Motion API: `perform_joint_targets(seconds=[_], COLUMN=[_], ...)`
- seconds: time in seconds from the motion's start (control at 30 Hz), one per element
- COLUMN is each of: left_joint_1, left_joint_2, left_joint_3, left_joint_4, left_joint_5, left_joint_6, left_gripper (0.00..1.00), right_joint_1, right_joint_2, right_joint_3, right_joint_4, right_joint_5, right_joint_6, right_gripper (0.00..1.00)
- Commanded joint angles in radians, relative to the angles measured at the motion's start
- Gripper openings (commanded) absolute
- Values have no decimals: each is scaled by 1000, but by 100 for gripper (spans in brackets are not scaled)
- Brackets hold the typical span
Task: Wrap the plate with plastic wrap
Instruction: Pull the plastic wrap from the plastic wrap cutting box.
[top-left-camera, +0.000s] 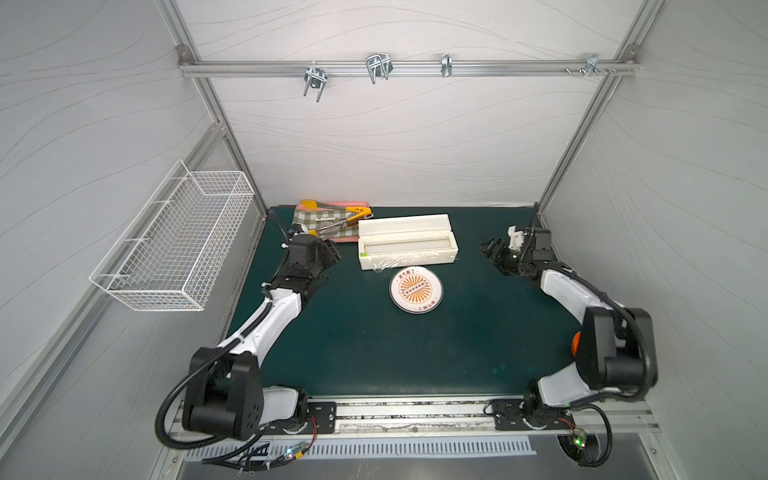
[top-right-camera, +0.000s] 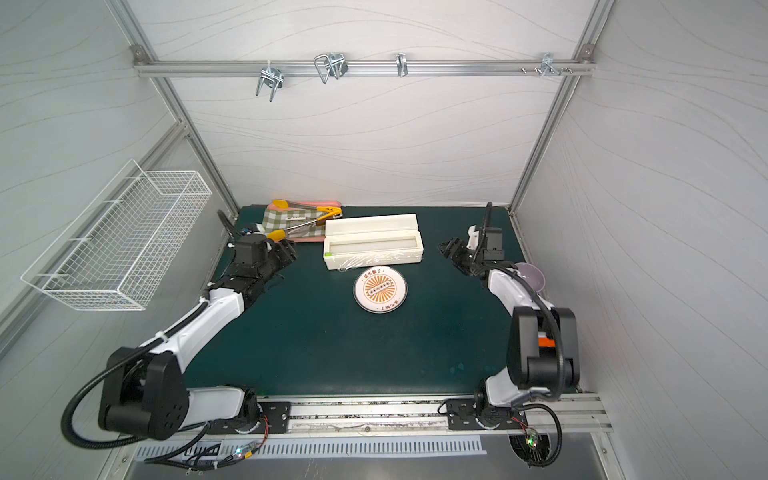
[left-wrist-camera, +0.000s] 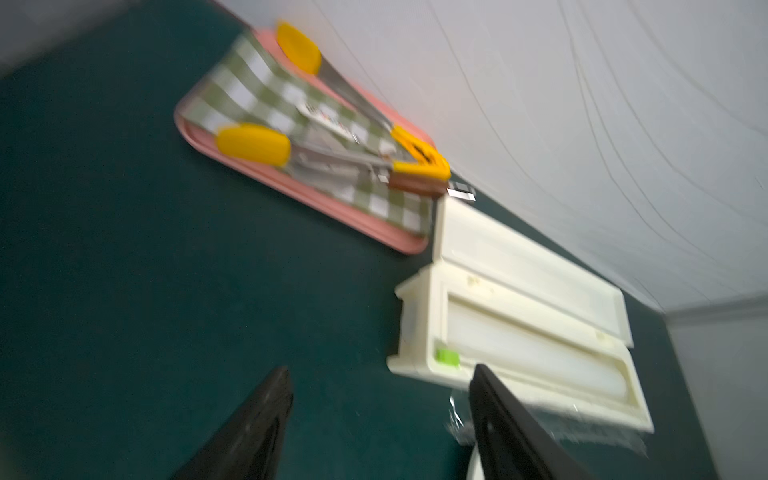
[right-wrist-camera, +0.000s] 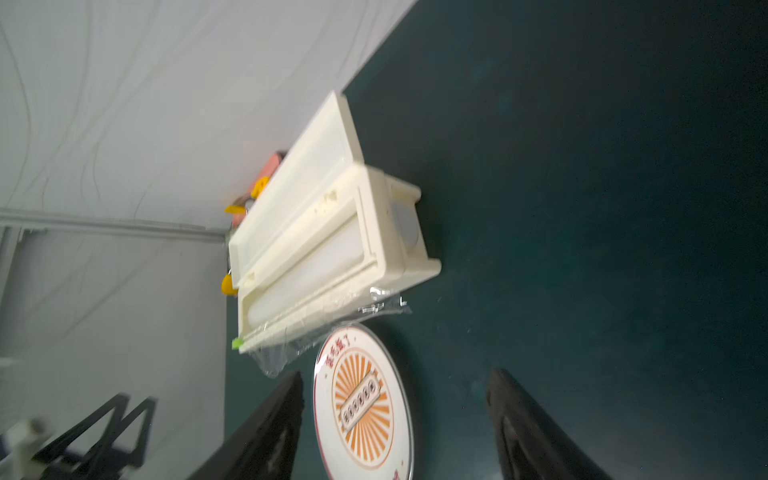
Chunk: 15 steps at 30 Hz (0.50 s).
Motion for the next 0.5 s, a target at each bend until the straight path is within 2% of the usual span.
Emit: perform_joint_targets(seconds=[0.0, 0.1, 0.23, 0.33, 0.47], left_joint_1=[-46, -79, -122, -157, -159], left_joint_2=[80, 163, 270, 338, 407], left_joint_3=[-24, -39, -84, -69, -63], left_joint_4=[147, 235, 447, 521, 605], left_joint_5=[237, 268, 297, 294, 310], left_joint_6=[-91, -100, -128, -108, -105], left_gripper=[72, 74, 76, 76, 76], right_joint_1=[32, 39, 41, 50, 53], right_joint_2=[59, 115, 182, 224, 277], right_joint_3=[18, 19, 12, 23, 26], right_joint_4=[123, 163, 261, 291, 358], right_joint_5=[-191, -200, -219, -206, -223], right_joint_6=[70, 85, 121, 128, 153], right_gripper=[73, 78, 81, 81, 79])
